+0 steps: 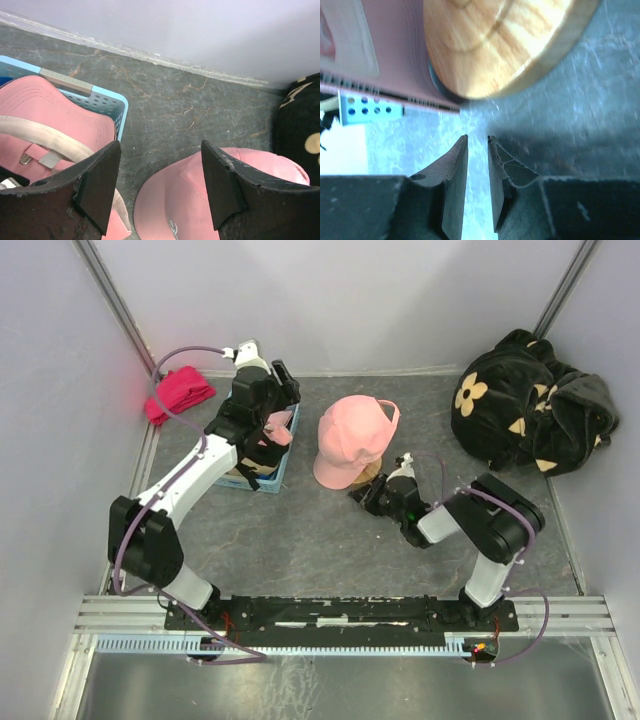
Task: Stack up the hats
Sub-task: Move the hat stand to the center of the board.
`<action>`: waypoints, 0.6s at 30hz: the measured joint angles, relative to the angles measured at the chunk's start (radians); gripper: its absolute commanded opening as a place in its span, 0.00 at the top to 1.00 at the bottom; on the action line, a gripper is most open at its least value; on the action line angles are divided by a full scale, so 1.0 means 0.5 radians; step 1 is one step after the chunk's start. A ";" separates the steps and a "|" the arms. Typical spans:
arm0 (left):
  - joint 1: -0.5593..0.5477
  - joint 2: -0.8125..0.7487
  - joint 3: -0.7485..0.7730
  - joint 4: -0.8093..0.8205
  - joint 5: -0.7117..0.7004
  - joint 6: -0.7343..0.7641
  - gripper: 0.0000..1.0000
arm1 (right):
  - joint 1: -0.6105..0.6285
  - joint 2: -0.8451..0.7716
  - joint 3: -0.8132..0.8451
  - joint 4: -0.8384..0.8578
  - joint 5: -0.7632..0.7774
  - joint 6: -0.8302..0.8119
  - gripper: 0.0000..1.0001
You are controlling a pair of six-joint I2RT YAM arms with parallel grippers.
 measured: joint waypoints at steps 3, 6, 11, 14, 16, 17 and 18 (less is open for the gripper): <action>0.005 -0.064 -0.005 -0.044 -0.057 -0.012 0.26 | 0.035 -0.194 -0.101 -0.164 0.006 -0.059 0.66; 0.010 -0.119 -0.028 -0.094 -0.114 -0.027 0.26 | 0.097 -0.433 -0.194 -0.355 0.031 -0.113 0.65; 0.033 -0.172 -0.092 -0.185 -0.197 -0.040 0.25 | 0.189 -0.832 -0.278 -0.713 0.072 -0.203 0.65; 0.058 -0.198 -0.137 -0.235 -0.237 -0.070 0.25 | 0.285 -1.118 -0.237 -1.065 0.132 -0.311 0.64; 0.079 -0.219 -0.173 -0.257 -0.264 -0.112 0.24 | 0.380 -1.317 -0.108 -1.377 0.182 -0.417 0.63; 0.090 -0.230 -0.190 -0.267 -0.272 -0.130 0.24 | 0.416 -1.387 -0.025 -1.501 0.197 -0.471 0.63; 0.106 -0.246 -0.212 -0.281 -0.279 -0.158 0.24 | 0.450 -1.444 0.082 -1.622 0.215 -0.528 0.62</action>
